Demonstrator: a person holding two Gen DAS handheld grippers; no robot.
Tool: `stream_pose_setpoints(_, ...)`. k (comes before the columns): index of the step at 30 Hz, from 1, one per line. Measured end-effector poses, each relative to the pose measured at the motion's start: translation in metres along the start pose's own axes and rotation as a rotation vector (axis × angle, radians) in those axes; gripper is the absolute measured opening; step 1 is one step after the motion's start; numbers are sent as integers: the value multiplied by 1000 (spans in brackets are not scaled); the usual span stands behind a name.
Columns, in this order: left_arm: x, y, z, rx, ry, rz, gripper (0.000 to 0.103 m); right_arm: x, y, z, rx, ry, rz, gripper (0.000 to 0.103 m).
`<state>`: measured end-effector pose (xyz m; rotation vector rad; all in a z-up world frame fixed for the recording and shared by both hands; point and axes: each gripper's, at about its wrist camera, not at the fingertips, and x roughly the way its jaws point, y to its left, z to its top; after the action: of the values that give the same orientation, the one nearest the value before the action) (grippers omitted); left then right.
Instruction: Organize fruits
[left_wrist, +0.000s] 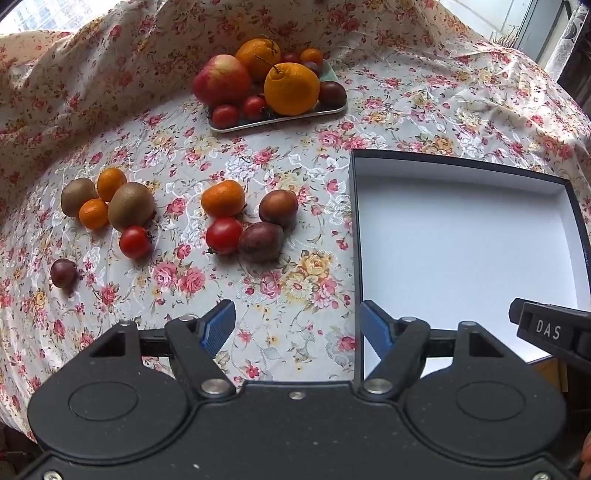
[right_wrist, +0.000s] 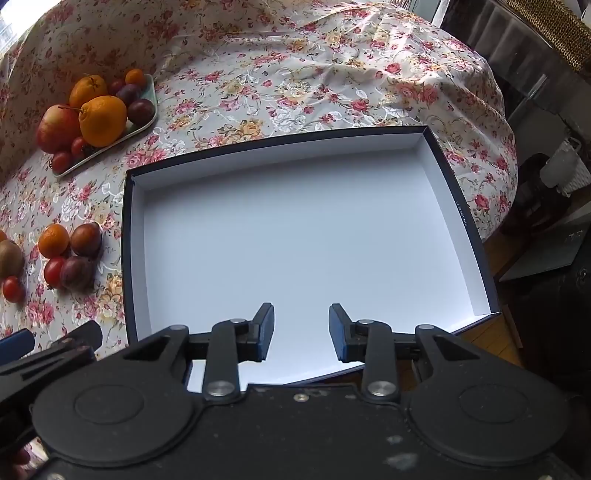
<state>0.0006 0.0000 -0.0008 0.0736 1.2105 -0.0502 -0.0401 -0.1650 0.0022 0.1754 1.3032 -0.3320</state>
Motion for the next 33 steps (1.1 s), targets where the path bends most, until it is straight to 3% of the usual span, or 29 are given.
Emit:
stream_pose_setpoints(19,4,2,0,-20,38,-17,76,1,1,0,-12,13,-1,35)
stream_pose_setpoints(25,4,2,-1,-27,33,-37,76,2,2,1,-17,18,-6,35)
stream_pose_setpoints(29,6,2,-2,-15,8,9,76,2,2,1,-18,15,-6,35)
stream_pose_setpoints(33,6,2,-2,-31,8,-25,76,3,2,1,-21,10,-11,35)
